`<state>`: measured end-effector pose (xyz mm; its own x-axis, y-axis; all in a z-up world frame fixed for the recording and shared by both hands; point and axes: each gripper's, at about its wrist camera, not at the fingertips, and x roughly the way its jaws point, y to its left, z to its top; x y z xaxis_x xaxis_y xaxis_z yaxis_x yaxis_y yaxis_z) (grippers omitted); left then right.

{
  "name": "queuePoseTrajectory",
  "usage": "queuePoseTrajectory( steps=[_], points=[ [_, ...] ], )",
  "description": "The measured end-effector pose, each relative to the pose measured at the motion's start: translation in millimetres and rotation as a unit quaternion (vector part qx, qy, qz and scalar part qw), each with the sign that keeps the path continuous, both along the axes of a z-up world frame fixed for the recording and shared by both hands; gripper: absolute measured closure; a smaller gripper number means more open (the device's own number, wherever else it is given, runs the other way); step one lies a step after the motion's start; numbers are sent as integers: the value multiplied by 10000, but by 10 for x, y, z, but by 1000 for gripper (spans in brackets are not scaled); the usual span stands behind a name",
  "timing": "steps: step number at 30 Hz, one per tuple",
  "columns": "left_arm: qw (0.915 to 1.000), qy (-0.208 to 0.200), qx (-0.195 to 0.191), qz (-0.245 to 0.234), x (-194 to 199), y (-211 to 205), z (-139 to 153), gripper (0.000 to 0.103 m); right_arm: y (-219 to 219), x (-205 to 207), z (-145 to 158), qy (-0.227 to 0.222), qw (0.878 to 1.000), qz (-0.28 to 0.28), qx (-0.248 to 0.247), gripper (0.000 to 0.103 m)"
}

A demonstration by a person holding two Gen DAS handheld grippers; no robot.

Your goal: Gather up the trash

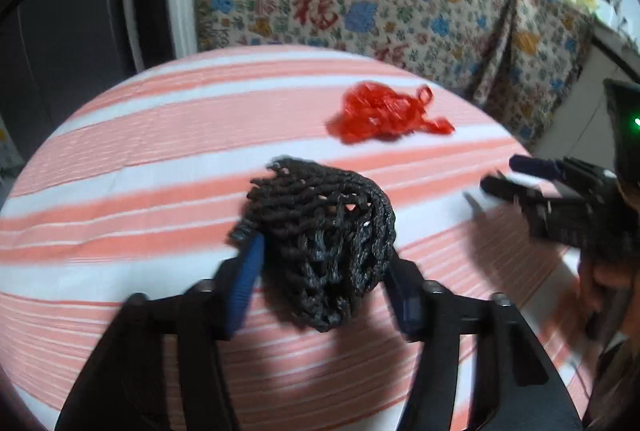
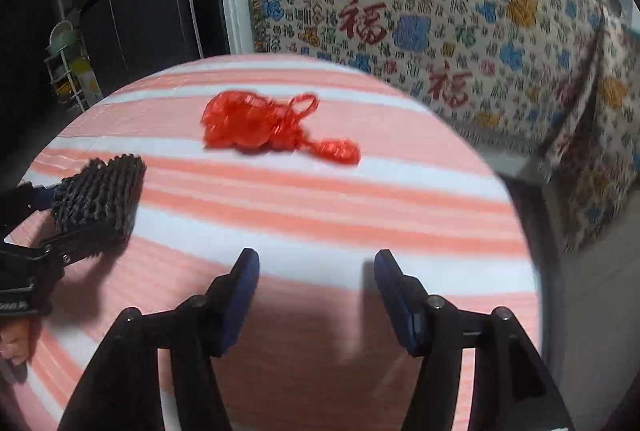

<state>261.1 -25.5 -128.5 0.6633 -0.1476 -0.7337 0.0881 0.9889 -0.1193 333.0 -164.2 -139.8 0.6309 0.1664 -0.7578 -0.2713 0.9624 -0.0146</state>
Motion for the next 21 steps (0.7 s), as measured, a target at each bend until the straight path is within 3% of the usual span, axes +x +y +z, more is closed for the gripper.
queuePoseTrajectory(
  steps=[1, 6, 11, 14, 17, 19, 21],
  points=[
    [10000, 10, -49, -18, -17, 62, 7, 62, -75, 109, 36, -59, 10000, -58, 27, 37],
    [9994, 218, -271, 12, -58, 290, -8, 65, -311, 611, 250, -177, 9955, 16, 933, 37],
    [9996, 217, -172, 97, -108, 362, 26, 66, -50, 1006, 30, 559, 9912, 389, 1136, 40],
    [9995, 229, -175, 155, -160, 433, 14, 64, 163, 798, 24, 637, 9868, 1012, 1091, 41],
    [9993, 236, -205, 198, -218, 491, 13, 50, 343, 436, 106, 805, 9779, 1572, 1122, 42],
    [9993, 255, -220, 140, -245, 509, 0, 25, 416, 215, 184, 636, 9795, 1702, 868, 41],
    [9994, 271, -236, 7, -249, 482, -16, 23, 452, 111, 277, 270, 9854, 1606, 500, 33]
  ],
)
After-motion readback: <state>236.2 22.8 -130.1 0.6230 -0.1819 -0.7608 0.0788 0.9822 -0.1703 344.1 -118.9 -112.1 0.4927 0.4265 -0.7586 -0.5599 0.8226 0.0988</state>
